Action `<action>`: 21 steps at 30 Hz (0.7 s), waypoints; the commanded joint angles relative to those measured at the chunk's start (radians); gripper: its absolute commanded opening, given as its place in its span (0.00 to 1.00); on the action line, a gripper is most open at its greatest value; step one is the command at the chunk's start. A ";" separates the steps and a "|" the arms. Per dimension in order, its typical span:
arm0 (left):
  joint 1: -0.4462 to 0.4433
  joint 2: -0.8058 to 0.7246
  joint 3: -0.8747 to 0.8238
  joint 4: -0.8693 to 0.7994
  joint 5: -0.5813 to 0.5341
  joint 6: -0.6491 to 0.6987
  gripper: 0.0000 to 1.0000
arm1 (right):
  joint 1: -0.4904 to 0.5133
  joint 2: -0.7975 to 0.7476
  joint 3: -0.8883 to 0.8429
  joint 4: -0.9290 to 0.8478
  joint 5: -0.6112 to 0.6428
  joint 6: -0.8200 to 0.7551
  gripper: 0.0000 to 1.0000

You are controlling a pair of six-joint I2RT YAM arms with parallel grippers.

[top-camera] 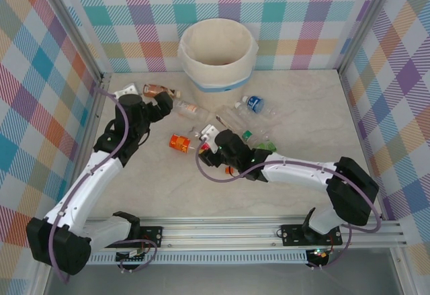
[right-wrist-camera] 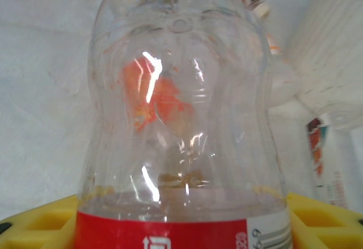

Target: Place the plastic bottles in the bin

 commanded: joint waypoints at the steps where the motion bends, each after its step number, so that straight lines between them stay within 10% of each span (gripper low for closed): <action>1: 0.018 -0.059 -0.061 -0.058 -0.070 -0.002 1.00 | -0.070 -0.054 0.020 0.054 -0.057 0.064 0.53; 21: 0.033 -0.147 -0.238 -0.130 -0.019 -0.052 1.00 | -0.399 0.050 0.484 -0.068 -0.295 0.120 0.54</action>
